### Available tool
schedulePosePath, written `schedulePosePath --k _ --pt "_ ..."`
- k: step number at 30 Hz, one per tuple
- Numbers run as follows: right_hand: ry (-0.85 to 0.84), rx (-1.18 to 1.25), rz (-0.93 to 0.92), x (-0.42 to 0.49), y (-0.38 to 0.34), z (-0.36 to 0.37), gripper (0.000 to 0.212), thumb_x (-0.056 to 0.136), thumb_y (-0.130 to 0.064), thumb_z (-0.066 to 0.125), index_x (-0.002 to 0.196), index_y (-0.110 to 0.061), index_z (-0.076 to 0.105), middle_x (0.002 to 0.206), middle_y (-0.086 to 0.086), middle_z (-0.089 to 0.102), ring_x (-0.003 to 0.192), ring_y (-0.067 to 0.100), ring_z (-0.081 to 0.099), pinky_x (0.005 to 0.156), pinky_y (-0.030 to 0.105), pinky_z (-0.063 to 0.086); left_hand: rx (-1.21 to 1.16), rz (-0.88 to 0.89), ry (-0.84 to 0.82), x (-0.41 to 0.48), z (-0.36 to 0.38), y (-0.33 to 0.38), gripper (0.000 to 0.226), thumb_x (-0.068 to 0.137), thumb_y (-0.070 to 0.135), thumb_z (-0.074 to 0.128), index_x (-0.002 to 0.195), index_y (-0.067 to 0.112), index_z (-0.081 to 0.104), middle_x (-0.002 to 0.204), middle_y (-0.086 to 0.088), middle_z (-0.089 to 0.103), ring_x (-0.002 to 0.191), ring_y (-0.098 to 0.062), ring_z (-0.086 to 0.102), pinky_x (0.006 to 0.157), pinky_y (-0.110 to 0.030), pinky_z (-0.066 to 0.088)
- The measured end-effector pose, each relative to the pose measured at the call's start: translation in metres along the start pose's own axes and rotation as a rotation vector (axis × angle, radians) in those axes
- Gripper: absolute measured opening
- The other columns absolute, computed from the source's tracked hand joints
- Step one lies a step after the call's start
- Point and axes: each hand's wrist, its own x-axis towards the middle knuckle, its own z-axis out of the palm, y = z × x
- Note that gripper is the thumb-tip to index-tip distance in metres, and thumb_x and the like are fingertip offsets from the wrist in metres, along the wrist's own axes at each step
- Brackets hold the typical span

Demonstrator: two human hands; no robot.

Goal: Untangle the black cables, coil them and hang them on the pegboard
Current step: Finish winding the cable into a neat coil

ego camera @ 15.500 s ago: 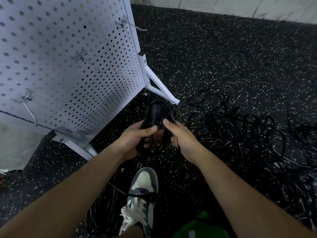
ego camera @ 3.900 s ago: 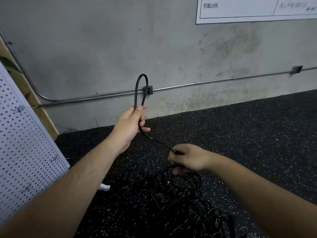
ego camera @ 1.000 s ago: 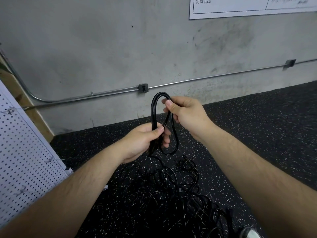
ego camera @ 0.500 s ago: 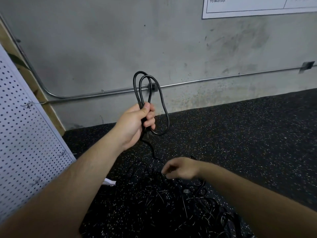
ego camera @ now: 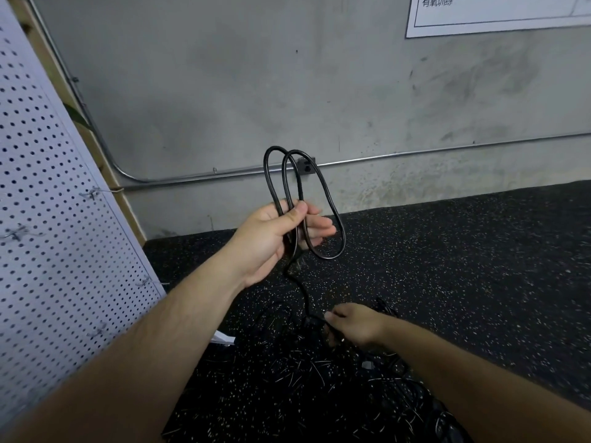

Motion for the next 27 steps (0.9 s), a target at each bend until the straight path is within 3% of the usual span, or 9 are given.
schedulePosePath --k 2,5,8,13,16,20,23,25,27 --pt "0.013 0.053 0.012 -0.007 -0.001 -0.011 0.034 0.111 -0.035 0.036 0.093 -0.013 0.056 0.077 -0.002 0.065 0.062 0.007 0.065 0.060 0.019 0.046 0.052 0.009 0.038 0.001 -0.007 0.001 0.021 0.106 0.014 0.047 0.110 0.001 0.062 0.098 -0.016 0.076 0.099 -0.032 0.075 0.091 -0.039 0.061" --pt "0.108 0.035 -0.010 -0.018 -0.001 -0.036 0.035 0.109 -0.039 0.040 0.095 -0.013 0.057 0.079 0.002 0.059 0.068 0.017 0.058 0.069 0.035 0.051 0.170 0.009 0.097 0.005 -0.020 0.000 0.021 0.106 0.018 0.048 0.110 0.003 0.063 0.090 -0.009 0.076 0.084 -0.025 0.074 0.077 -0.033 0.061" --pt "0.198 0.307 -0.023 -0.030 -0.008 -0.060 0.028 0.108 -0.029 0.045 0.103 -0.005 0.059 0.083 0.005 0.054 0.066 0.017 0.051 0.062 0.035 0.049 0.347 -0.011 0.127 0.008 -0.026 -0.007 0.020 0.107 0.019 0.047 0.106 0.008 0.064 0.071 0.006 0.064 0.060 -0.010 0.054 0.065 -0.026 0.052" --pt "0.191 0.683 -0.119 -0.056 -0.029 -0.090 0.019 0.105 -0.007 0.046 0.108 0.004 0.061 0.078 0.006 0.059 0.061 0.015 0.051 0.054 0.033 0.049 0.538 -0.059 0.077 0.011 -0.019 -0.017 0.022 0.109 0.022 0.044 0.107 0.009 0.061 0.065 0.011 0.054 0.056 -0.006 0.042 0.066 -0.028 0.047" --pt "0.218 0.813 -0.147 -0.071 -0.043 -0.101 0.018 0.102 -0.004 0.055 0.114 0.007 0.061 0.086 0.011 0.069 0.066 0.017 0.062 0.067 0.036 0.060 0.571 -0.062 0.084 0.012 -0.013 -0.021 0.022 0.109 0.022 0.044 0.106 0.009 0.061 0.065 0.010 0.055 0.055 -0.006 0.043 0.067 -0.031 0.047" --pt "0.154 0.979 -0.165 -0.087 -0.065 -0.112 0.010 0.101 -0.007 0.056 0.105 0.002 0.061 0.079 0.009 0.069 0.068 0.016 0.068 0.075 0.040 0.064 0.647 -0.070 0.093 0.015 -0.002 -0.026 0.022 0.109 0.024 0.044 0.106 0.010 0.062 0.066 0.009 0.059 0.055 -0.008 0.045 0.071 -0.035 0.049" --pt "0.083 0.858 -0.117 -0.097 -0.075 -0.121 0.020 0.104 -0.024 0.052 0.090 -0.012 0.059 0.073 0.000 0.065 0.067 0.013 0.060 0.083 0.041 0.059 0.775 -0.064 0.106 0.016 0.009 -0.031 0.022 0.109 0.028 0.044 0.103 0.016 0.063 0.066 0.009 0.063 0.054 -0.006 0.049 0.074 -0.038 0.049" --pt "0.061 0.752 -0.128 -0.104 -0.078 -0.128 0.025 0.103 -0.034 0.049 0.083 -0.020 0.057 0.071 -0.007 0.058 0.064 0.011 0.048 0.073 0.029 0.041 0.847 -0.046 0.116 0.018 0.015 -0.033 0.022 0.109 0.030 0.043 0.102 0.020 0.062 0.066 0.011 0.063 0.054 -0.005 0.049 0.075 -0.038 0.049" --pt "0.021 0.852 -0.200 -0.110 -0.080 -0.132 0.017 0.100 -0.028 0.051 0.089 -0.019 0.060 0.071 -0.008 0.054 0.062 0.010 0.043 0.062 0.025 0.033 0.840 -0.023 0.132 0.020 0.019 -0.035 0.022 0.109 0.030 0.043 0.100 0.021 0.061 0.064 0.012 0.062 0.053 -0.003 0.048 0.075 -0.038 0.048"
